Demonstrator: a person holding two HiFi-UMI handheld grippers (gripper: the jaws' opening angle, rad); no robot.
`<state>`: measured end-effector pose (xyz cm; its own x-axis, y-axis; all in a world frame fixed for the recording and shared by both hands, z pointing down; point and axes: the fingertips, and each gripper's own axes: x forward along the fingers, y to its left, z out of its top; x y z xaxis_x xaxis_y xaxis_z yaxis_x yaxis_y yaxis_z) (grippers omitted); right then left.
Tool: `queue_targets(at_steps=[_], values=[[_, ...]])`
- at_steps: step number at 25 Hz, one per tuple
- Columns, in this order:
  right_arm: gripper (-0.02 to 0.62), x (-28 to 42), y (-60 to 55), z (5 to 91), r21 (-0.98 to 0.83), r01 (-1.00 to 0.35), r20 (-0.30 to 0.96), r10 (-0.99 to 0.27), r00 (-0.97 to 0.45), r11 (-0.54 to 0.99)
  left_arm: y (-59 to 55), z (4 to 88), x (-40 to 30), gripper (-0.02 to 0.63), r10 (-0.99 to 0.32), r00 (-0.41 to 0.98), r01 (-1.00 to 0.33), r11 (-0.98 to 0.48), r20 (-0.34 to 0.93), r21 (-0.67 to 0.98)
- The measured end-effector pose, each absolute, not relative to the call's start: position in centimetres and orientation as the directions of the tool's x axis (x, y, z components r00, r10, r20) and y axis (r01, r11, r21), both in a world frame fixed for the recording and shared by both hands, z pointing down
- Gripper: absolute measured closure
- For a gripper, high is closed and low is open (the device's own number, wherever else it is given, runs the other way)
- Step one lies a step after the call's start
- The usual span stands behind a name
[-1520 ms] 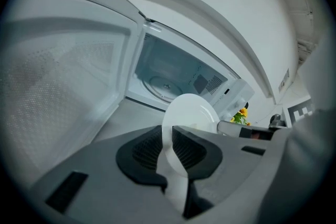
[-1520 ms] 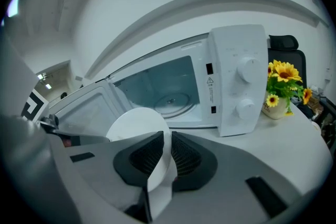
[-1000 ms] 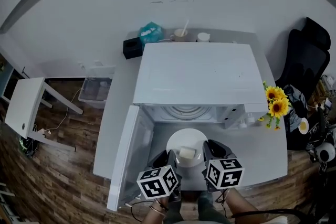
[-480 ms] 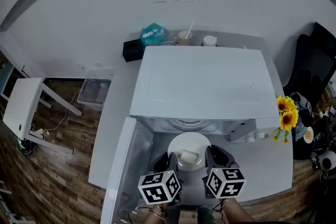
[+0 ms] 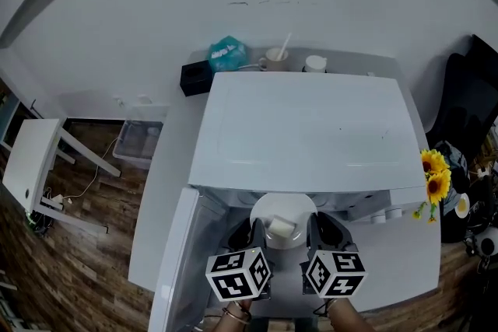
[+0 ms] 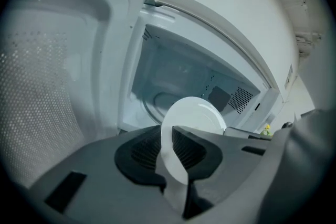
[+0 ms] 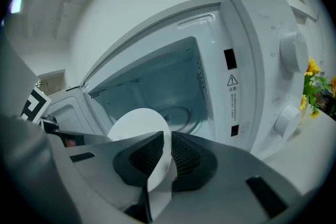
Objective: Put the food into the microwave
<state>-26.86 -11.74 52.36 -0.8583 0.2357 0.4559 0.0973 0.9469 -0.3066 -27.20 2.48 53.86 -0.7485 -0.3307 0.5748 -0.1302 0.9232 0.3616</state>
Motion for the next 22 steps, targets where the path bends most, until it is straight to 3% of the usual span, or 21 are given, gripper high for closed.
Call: queue_targets(at_steps=[22], values=[[0.537,-31.1,-11.9,52.8,-0.223,0.009,0.399,0.099,-0.912,0.975,2.4,55.1,-32.0,0.541,-0.299,-0.781,-0.104,0.928,0.548,0.357]])
